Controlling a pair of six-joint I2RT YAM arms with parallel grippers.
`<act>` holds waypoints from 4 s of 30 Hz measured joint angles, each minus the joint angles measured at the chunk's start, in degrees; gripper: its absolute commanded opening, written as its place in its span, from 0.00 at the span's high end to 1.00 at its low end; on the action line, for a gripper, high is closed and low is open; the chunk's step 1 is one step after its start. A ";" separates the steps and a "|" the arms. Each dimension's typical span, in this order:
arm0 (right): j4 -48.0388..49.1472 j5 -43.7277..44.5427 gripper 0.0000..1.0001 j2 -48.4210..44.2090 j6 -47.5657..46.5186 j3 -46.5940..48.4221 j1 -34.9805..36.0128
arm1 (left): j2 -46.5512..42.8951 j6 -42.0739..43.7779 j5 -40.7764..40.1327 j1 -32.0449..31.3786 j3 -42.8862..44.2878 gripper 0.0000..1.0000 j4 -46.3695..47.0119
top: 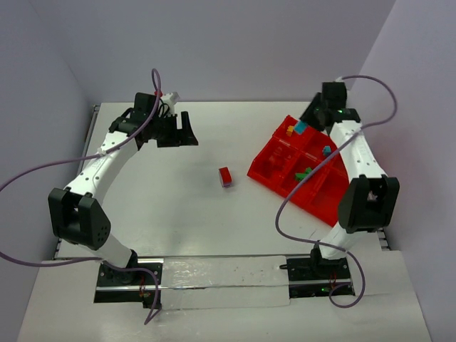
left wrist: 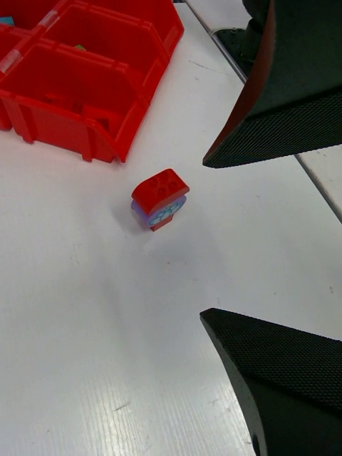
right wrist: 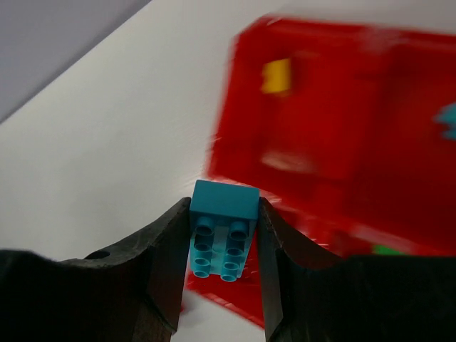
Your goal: Sort the legos into containers by color
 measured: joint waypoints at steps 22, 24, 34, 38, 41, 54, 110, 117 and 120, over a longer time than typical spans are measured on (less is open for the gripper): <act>-0.98 13.08 0.52 6.73 -6.69 -2.07 -11.92 | 2.98 -0.29 -5.63 -2.62 0.59 0.11 -2.40; -0.98 13.04 0.34 7.67 -6.84 -1.63 -11.92 | 3.27 -0.39 -6.43 -3.07 1.06 0.11 -2.74; -0.96 11.80 0.24 8.00 -8.50 0.42 -11.62 | 5.64 -1.85 -7.87 -4.47 4.55 0.01 -3.34; -1.05 10.41 0.24 5.41 -9.01 0.30 -10.37 | 6.63 -3.52 -8.33 -7.14 4.63 0.02 -3.30; -0.71 9.29 0.24 0.57 -9.10 -1.13 -7.69 | 7.75 -5.81 -9.15 -10.16 4.63 0.05 -3.14; -0.44 6.34 0.24 -7.33 -9.50 -4.62 -2.01 | 11.38 -20.53 -16.92 -19.05 5.30 0.12 -2.91; -0.21 2.56 0.23 -8.31 -9.89 -6.99 -0.49 | 27.45 -28.45 -29.67 -26.05 14.26 1.00 -10.44; -0.31 1.86 0.24 -8.31 -10.06 -6.89 -0.23 | 27.12 -25.88 -29.49 -26.02 16.16 1.00 -12.92; -0.91 -1.08 0.26 -8.19 -10.76 -6.31 0.30 | 24.82 -22.76 -24.71 -25.09 15.78 1.00 -12.26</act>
